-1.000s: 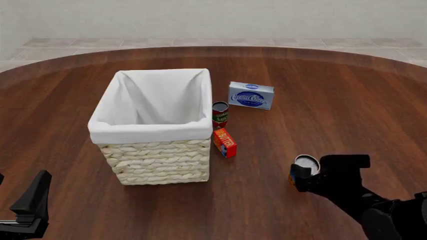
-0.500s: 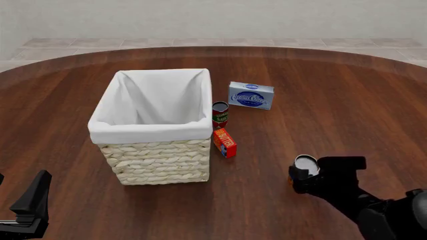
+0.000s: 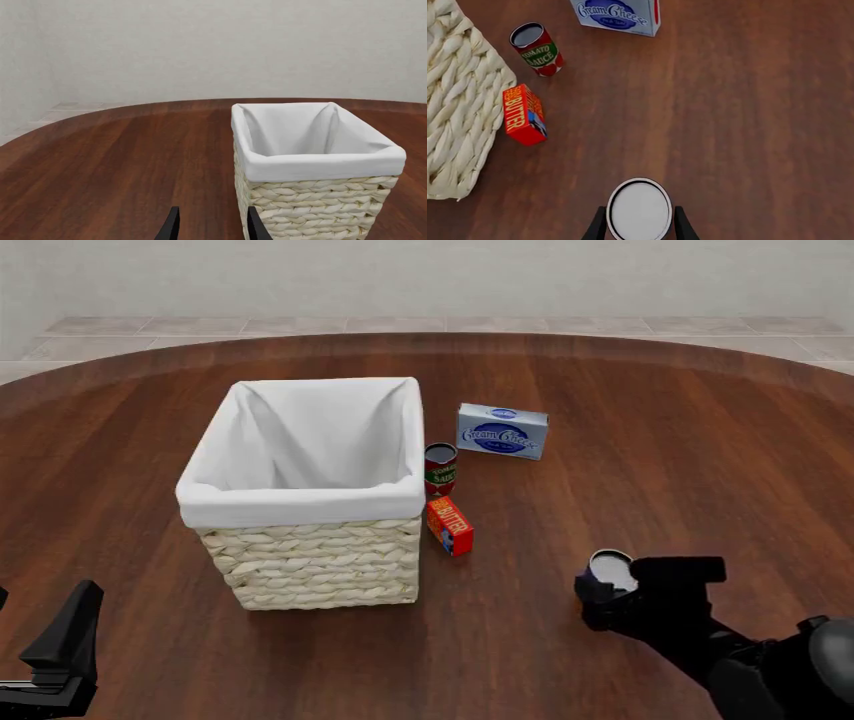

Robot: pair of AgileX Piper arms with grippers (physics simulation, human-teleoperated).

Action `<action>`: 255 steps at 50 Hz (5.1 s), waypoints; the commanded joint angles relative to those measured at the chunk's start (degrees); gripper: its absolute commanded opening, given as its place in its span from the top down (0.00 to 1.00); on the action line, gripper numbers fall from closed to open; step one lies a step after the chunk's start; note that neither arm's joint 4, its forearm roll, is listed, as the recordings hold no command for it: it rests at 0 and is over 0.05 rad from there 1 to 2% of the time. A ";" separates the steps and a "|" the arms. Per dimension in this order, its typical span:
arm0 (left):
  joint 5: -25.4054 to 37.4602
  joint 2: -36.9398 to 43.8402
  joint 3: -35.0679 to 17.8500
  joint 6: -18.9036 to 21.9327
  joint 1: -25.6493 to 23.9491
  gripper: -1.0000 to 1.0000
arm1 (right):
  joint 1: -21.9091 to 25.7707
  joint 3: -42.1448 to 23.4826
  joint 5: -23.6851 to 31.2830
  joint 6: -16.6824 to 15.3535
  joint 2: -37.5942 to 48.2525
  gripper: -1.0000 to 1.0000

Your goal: Pick up the alphabet soup and put it in the basket.

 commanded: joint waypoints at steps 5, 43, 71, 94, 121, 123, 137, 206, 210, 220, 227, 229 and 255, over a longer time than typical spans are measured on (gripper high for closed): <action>0.00 0.00 0.00 0.00 0.00 0.00 | -0.50 -0.02 -0.38 -0.94 0.24 1.00; 0.00 0.00 0.00 0.00 0.00 0.00 | 0.32 0.87 3.36 -1.38 -5.53 1.00; 0.00 0.00 0.00 0.00 0.00 0.00 | 1.83 -2.38 17.86 -5.40 -18.95 1.00; 0.00 0.00 0.00 0.00 0.00 0.00 | 2.28 -6.66 30.58 -9.34 -29.59 1.00; 0.00 0.00 0.00 0.00 0.00 0.00 | 3.07 -13.84 43.90 -13.13 -40.00 1.00; 0.00 0.00 0.00 0.00 0.00 0.00 | 3.15 -14.35 44.45 -13.64 -40.35 1.00; 0.00 0.00 0.00 0.00 0.00 0.00 | 5.28 -19.49 49.17 -13.70 -40.85 1.00; 0.00 0.00 0.00 0.00 0.00 0.00 | 10.49 -36.10 53.02 -16.18 -31.21 1.00; 0.00 0.00 0.00 0.00 0.00 0.00 | 10.83 -36.90 53.07 -16.33 -30.65 1.00; 0.00 0.00 0.00 0.00 0.00 0.00 | 11.97 -38.94 53.51 -17.11 -29.54 1.00; 0.00 0.00 0.00 0.00 0.00 0.00 | 12.23 -41.22 54.18 -17.89 -28.12 1.00; 0.00 0.00 0.00 0.00 0.00 0.00 | 12.53 -42.06 54.60 -18.36 -27.94 1.00; 0.00 0.00 0.00 0.00 0.00 0.00 | 16.01 -49.09 55.62 -19.51 -22.45 1.00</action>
